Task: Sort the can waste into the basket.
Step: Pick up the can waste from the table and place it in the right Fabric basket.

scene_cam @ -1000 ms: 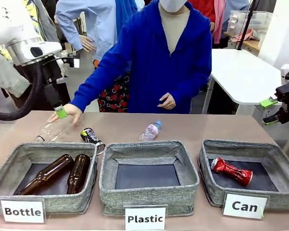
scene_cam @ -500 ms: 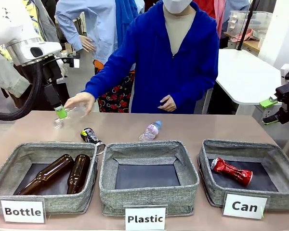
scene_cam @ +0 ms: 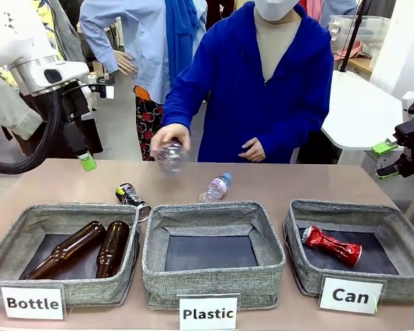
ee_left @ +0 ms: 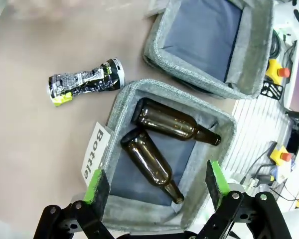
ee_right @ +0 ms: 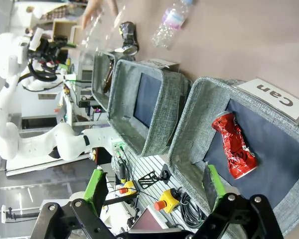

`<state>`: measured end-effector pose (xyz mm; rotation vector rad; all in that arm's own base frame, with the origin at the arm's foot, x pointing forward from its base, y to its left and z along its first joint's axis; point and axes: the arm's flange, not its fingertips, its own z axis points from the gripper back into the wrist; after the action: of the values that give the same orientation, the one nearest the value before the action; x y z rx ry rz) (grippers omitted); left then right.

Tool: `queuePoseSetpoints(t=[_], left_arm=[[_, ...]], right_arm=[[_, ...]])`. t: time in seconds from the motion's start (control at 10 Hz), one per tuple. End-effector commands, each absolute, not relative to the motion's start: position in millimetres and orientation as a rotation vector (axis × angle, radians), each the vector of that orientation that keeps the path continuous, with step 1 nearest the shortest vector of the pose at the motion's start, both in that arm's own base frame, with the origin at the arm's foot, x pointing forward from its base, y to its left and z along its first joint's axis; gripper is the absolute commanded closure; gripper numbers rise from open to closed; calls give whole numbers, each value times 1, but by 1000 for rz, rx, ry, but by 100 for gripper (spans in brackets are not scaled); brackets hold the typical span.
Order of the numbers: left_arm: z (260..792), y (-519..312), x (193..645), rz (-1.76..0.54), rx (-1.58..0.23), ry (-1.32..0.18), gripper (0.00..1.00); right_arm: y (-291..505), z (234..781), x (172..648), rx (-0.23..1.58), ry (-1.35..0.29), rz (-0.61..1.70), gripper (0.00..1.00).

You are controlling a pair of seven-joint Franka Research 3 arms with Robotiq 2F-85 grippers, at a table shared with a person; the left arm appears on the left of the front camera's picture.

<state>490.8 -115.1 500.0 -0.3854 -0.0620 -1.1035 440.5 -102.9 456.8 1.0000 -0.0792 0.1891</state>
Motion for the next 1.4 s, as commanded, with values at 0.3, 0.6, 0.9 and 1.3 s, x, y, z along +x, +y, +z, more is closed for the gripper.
queuePoseSetpoints(t=[0.3, 0.6, 0.9, 1.3], left_arm=[[519, 17, 380, -1020, -603, -387, 0], [481, 63, 337, -1007, -729, -567, 0], [484, 43, 363, -964, -680, -498, 0], [524, -54, 449, -1060, -344, -344, 0]], right_arm=[[-104, 460, 439, 997, -87, 211, 0], [-104, 460, 439, 997, -87, 211, 0], [-104, 460, 439, 997, -87, 211, 0], [-104, 460, 439, 997, -87, 211, 0]])
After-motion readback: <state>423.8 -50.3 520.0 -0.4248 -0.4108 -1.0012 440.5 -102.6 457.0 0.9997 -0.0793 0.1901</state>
